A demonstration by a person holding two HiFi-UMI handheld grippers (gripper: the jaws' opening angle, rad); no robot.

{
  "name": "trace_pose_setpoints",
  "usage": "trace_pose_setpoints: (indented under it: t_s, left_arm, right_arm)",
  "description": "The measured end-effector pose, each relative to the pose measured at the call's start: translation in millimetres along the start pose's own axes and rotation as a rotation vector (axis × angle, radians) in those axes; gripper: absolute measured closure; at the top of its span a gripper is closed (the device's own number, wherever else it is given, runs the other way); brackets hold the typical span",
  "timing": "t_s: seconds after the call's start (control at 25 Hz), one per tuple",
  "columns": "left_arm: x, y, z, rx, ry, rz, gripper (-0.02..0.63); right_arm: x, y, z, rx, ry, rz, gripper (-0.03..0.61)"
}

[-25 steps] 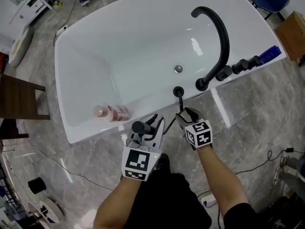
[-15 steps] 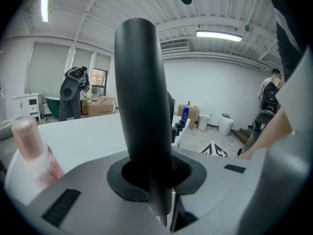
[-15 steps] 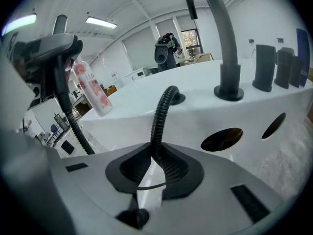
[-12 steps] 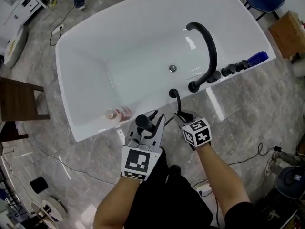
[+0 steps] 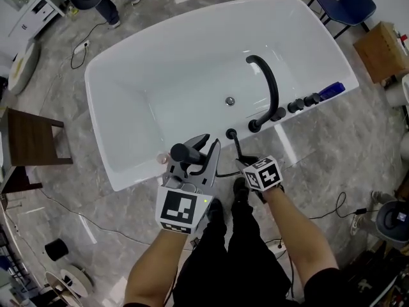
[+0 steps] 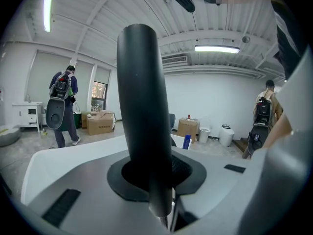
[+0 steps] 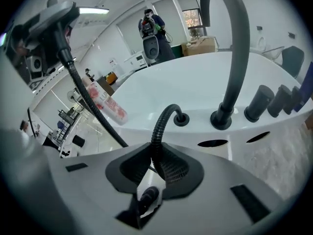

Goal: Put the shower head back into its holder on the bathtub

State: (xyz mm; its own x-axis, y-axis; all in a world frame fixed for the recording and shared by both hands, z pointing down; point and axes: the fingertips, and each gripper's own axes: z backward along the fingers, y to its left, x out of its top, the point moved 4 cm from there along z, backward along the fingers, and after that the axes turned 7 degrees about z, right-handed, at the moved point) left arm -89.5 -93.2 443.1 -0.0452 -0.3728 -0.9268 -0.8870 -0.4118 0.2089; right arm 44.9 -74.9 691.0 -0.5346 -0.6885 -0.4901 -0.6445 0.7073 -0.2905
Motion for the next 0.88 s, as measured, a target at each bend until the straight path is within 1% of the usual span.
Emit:
trace_pose_setpoints:
  t_s: [0.12,0.28,0.4,0.48,0.52,0.64,0.8,0.88]
  left_arm:
    - [23,-5,-4,0.010,-0.020,-0.023,0.534]
    - [48,1,4,0.049,-0.038,-0.020,0.534]
    - [52,2,4,0.066,-0.036,-0.044,0.534]
    - [54,1,5,0.068,-0.038,-0.047,0.534]
    - [56,2,6,0.070,-0.041,-0.045,0.534]
    - [50,9,6,0.084,-0.034,-0.038,0.534]
    - [22,15,-4,0.107,0.005,-0.007,0.534]
    - [8,18,-10,0.117,0.023,0.010,0.534]
  right_arm:
    - [-7,-3,-4,0.035,0.058,-0.013,0.502]
    - [-6,-7,-17,0.051,0.120,-0.031,0.502]
    - [-5,-15,-24,0.046,0.118,-0.077,0.500]
    - [-7,-15,-25,0.063,0.107,-0.114,0.499]
    - [-6,-13,-27,0.077,0.105,-0.114,0.500]
    - [1,-15,-37,0.086,0.115,-0.078,0.502]
    - [11,-31,-46,0.059,0.087,-0.107,0.500]
    - [9,-31,-48,0.073,0.104,-0.079,0.500]
